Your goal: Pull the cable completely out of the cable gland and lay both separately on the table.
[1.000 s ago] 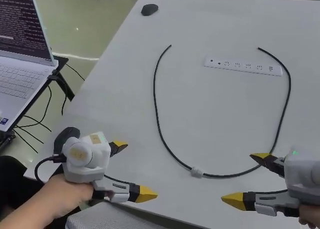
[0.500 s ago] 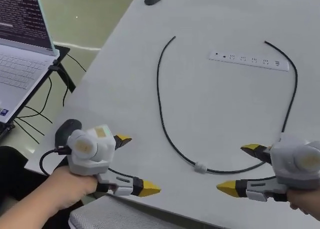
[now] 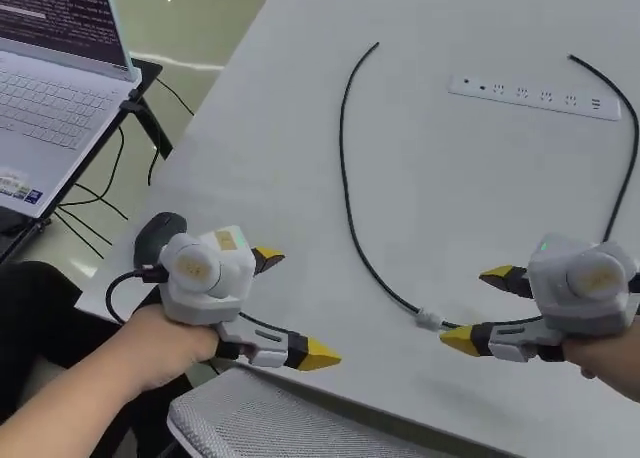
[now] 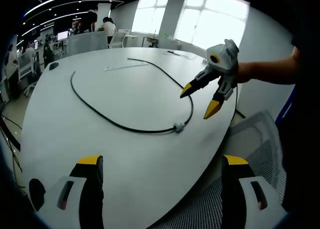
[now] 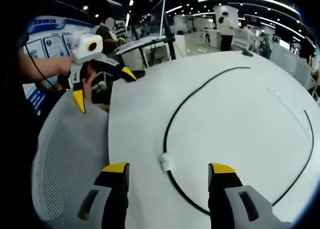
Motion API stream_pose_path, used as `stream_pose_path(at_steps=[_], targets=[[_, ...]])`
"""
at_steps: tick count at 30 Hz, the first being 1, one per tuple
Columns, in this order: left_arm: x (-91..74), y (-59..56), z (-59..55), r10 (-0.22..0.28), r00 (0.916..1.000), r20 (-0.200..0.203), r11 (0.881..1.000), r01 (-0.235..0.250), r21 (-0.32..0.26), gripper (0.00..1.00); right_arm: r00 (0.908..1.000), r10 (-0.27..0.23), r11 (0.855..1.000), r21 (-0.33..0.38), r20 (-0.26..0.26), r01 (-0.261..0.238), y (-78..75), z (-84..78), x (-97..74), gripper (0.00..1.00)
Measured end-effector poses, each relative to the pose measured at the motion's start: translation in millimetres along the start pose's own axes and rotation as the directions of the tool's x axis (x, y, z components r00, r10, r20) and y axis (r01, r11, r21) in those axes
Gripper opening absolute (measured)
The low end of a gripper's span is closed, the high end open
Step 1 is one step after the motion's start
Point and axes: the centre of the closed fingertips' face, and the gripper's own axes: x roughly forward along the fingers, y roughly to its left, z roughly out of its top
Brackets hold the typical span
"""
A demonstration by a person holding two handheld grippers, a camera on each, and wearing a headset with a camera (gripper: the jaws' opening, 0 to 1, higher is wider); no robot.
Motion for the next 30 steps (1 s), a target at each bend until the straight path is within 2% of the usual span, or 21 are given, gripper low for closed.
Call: stream_pose_path(at_steps=[5, 10, 17, 22, 27, 30], targets=[[1.3, -4.8, -0.5, -0.012, 0.9999, -0.002, 1.0, 0.012, 0.001, 0.98, 0.999, 0.004, 1.0, -0.009, -0.045, -0.004, -3.4, -8.4, 9.3, 0.57], [4.1, -9.2, 0.0, -0.018, 0.9998, -0.004, 1.0, 0.018, 0.003, 0.98, 0.9953, 0.011, 0.998, -0.056, -0.097, -0.016, -2.5, -16.2, 19.3, 0.52], [3.1, -10.4, 1.7, -0.023, 0.9997, 0.004, 1.0, 0.023, -0.003, 0.98, 0.9913, 0.018, 0.997, -0.077, -0.13, -0.028, 1.8, -16.8, 27.6, 0.44], [0.8, -9.5, -3.7, -0.029, 0.9995, -0.011, 1.0, 0.029, 0.006, 0.97, 0.9862, 0.033, 0.997, -0.058, -0.162, -0.043, 4.2, -23.1, 35.9, 0.36], [-1.4, -7.8, -8.1, -0.036, 0.9992, -0.02, 0.999, 0.036, 0.002, 0.97, 0.984, 0.034, 0.997, -0.066, -0.175, -0.046, 3.9, -24.1, 41.2, 0.32], [-2.2, -7.0, -10.2, -0.04, 0.9989, -0.023, 0.999, 0.04, -0.001, 0.96, 0.9816, 0.035, 0.997, -0.063, -0.188, -0.048, 4.0, -24.6, 43.3, 0.27]])
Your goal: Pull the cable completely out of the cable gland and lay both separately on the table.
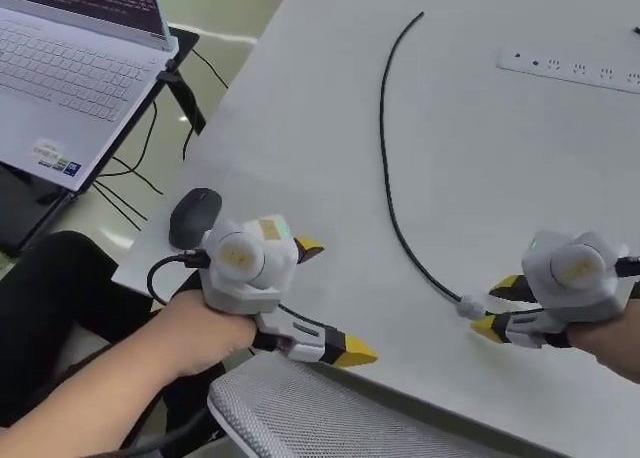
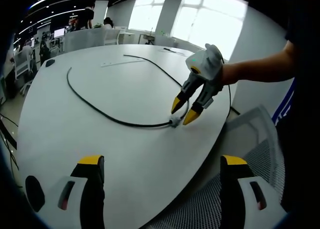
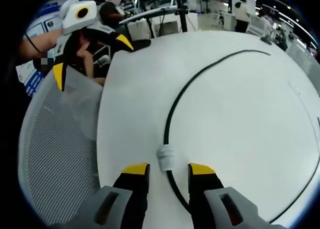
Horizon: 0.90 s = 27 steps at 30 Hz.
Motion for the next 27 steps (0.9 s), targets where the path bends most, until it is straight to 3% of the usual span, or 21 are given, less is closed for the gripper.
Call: stream_pose_path(at_steps=[12, 27], targets=[[-5.2, 0.7, -1.8, -0.007, 0.9999, 0.011, 1.0, 0.007, -0.004, 0.94, 0.9992, 0.027, 1.0, -0.002, -0.028, -0.028, 0.3, -2.1, 6.6, 0.09], [-8.1, 0.0, 5.4, 0.01, 0.9991, 0.041, 1.0, -0.01, -0.012, 0.94, 0.9996, 0.018, 0.999, -0.031, -0.023, -0.019, 1.3, 1.2, 2.3, 0.07]])
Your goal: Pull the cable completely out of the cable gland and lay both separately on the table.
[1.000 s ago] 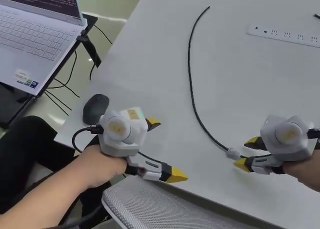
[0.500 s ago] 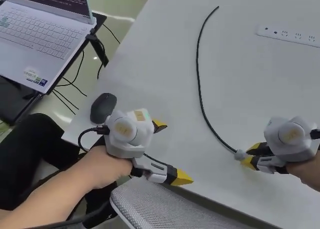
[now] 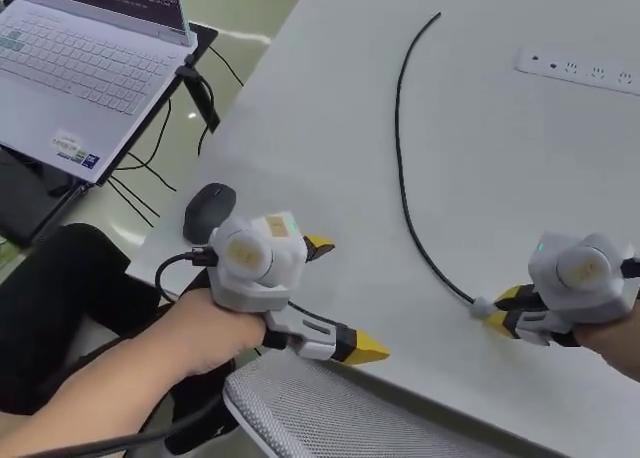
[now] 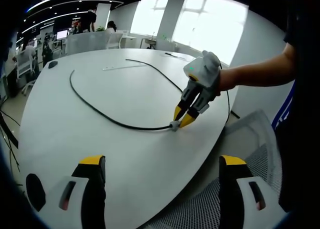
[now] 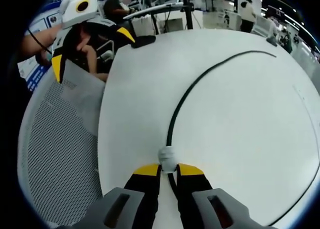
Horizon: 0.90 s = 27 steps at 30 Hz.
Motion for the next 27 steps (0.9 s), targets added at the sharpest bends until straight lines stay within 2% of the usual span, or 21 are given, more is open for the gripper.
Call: stream_pose_path(at_steps=[6, 10, 16, 18, 23, 27], targets=[[-0.7, -2.3, 2.8, 0.005, 1.0, 0.0, 1.0, -0.005, 0.006, 0.92, 0.9997, -0.004, 1.0, -0.002, 0.023, 0.004, 0.9, 1.7, -6.6, 0.07], [-0.7, -7.7, 9.9, 0.007, 1.0, 0.005, 1.0, -0.007, 0.012, 0.92, 0.9989, -0.001, 1.0, 0.008, 0.046, 0.0, 2.4, 7.4, -17.4, 0.07], [9.1, -22.0, 23.8, -0.013, 0.9998, 0.017, 1.0, 0.012, 0.021, 0.91, 0.9963, 0.003, 1.0, 0.025, 0.086, -0.005, 8.3, 12.3, -32.3, 0.07], [13.9, -27.5, 28.1, -0.02, 0.9998, 0.009, 0.999, 0.02, 0.039, 0.9, 0.9948, 0.031, 0.997, 0.068, 0.097, -0.038, 16.1, 13.9, -37.4, 0.07], [22.8, -38.4, 41.6, -0.03, 0.9992, 0.025, 0.998, 0.028, 0.054, 0.9, 0.9922, 0.028, 0.997, 0.068, 0.121, -0.036, 17.2, 15.4, -48.0, 0.07], [28.7, -46.8, 45.6, -0.042, 0.9989, 0.021, 0.996, 0.04, 0.076, 0.87, 0.9909, 0.043, 0.996, 0.071, 0.127, -0.053, 21.9, 19.2, -58.8, 0.07]])
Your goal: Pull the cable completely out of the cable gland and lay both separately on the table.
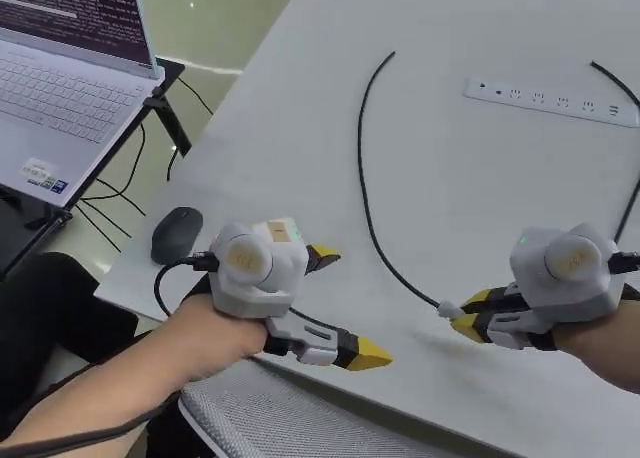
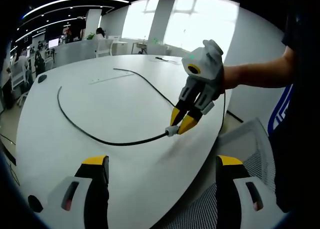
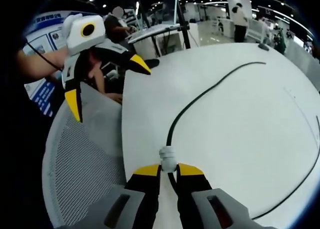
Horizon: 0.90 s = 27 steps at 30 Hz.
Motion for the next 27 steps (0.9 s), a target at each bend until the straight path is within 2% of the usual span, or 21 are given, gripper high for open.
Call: stream_pose_path(at_steps=[3, 10, 13, 21, 24, 27], targets=[[4.7, -4.3, 6.6, 0.0, 1.0, 0.003, 0.999, 0.0, 0.033, 0.88, 0.9999, 0.008, 1.0, -0.002, 0.013, -0.008, 0.1, 1.1, -5.2, 0.06], [19.0, -10.4, 22.4, -0.041, 0.9991, -0.004, 0.995, 0.041, 0.095, 0.82, 0.9988, 0.024, 0.999, -0.029, 0.042, -0.023, 5.1, 12.3, -23.6, 0.06], [26.3, -19.1, 30.0, -0.068, 0.9977, -0.007, 0.991, 0.068, 0.117, 0.8, 0.9984, 0.03, 0.999, -0.047, 0.047, -0.028, 6.6, 15.2, -31.2, 0.06], [44.7, -36.9, 37.7, -0.111, 0.9937, -0.014, 0.983, 0.112, 0.148, 0.77, 0.9954, 0.074, 0.996, -0.062, 0.061, -0.071, 19.6, 19.3, -43.6, 0.06], [52.9, -47.2, 41.5, -0.148, 0.9889, -0.007, 0.979, 0.148, 0.143, 0.75, 0.9944, 0.092, 0.993, -0.082, 0.052, -0.088, 27.0, 17.2, -47.9, 0.06], [59.8, -54.3, 41.1, -0.17, 0.9851, -0.022, 0.971, 0.172, 0.164, 0.74, 0.9938, 0.097, 0.99, -0.111, 0.054, -0.091, 31.2, 17.0, -52.8, 0.06]])
